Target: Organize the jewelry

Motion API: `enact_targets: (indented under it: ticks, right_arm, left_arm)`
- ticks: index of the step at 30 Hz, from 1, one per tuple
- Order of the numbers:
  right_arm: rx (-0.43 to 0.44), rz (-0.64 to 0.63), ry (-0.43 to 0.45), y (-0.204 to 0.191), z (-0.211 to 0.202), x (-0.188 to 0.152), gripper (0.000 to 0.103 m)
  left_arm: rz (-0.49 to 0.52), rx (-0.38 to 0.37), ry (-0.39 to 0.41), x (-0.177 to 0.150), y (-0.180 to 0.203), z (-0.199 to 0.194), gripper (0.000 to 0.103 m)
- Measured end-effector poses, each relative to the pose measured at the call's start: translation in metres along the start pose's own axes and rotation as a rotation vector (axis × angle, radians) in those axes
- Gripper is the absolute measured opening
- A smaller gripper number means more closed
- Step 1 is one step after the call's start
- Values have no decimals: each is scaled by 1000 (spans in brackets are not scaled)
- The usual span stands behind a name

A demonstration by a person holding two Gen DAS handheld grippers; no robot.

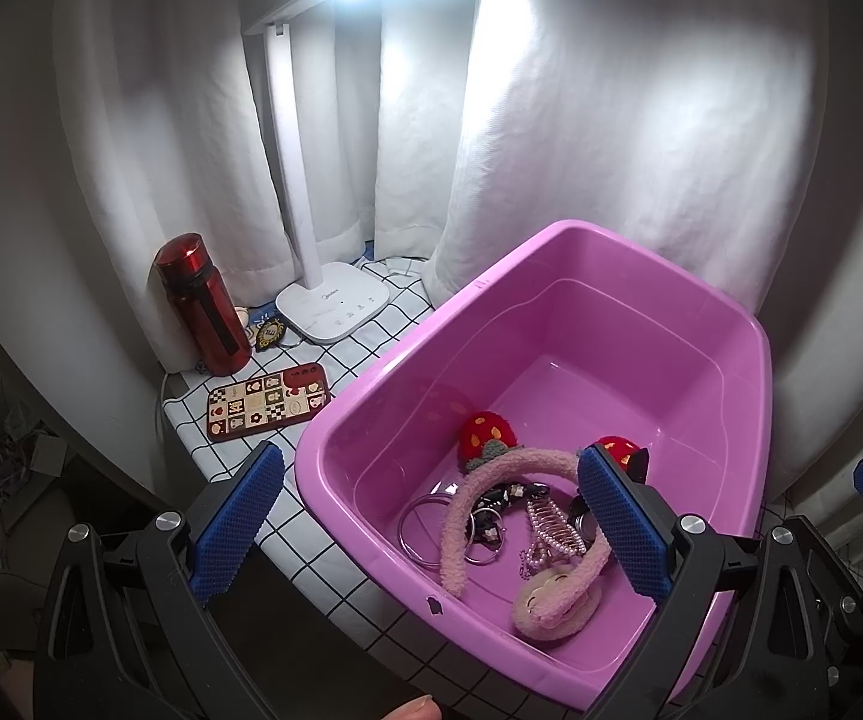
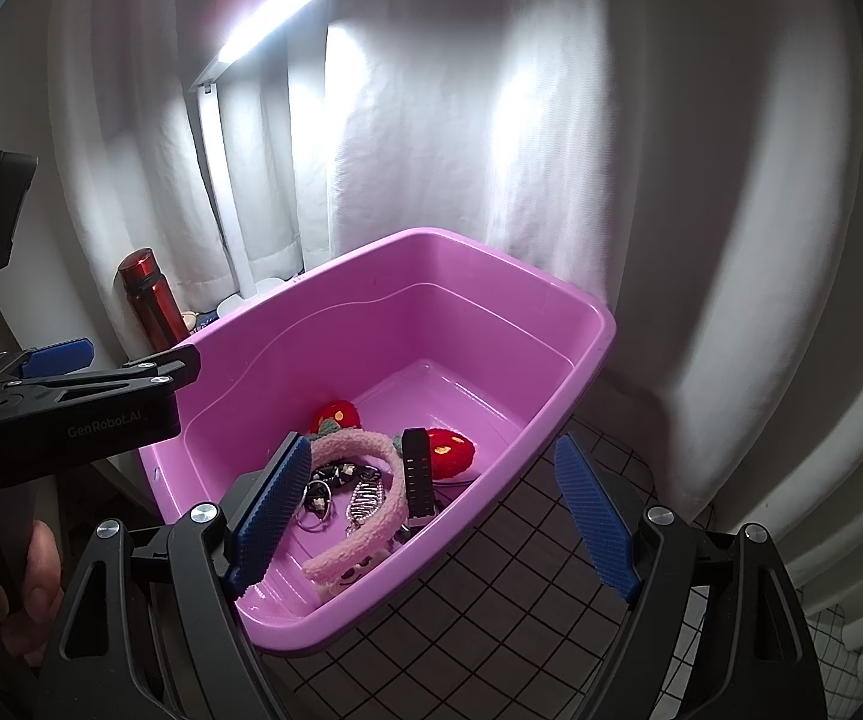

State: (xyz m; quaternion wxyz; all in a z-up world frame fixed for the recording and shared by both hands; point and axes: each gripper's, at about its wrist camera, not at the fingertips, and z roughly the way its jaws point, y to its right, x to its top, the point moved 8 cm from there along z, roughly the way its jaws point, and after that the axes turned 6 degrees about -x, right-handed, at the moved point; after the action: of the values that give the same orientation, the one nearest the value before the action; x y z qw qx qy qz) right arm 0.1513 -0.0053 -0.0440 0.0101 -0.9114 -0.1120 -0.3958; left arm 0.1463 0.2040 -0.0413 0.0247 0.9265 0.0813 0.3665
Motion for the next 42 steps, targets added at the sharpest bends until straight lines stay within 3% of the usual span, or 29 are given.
enact_targets:
  ticks: [28, 36, 42]
  right_arm:
    - [-2, 0, -4, -2, 1, 2, 79]
    - [0, 2, -3, -3, 0, 1, 79]
    - [0, 2, -2, -2, -1, 1, 79]
  left_arm:
    - [-6, -2, -17, 0, -1, 2, 97]
    - [27, -8, 35, 1, 4, -7, 97]
    - [17, -1, 13, 2, 3, -6, 97]
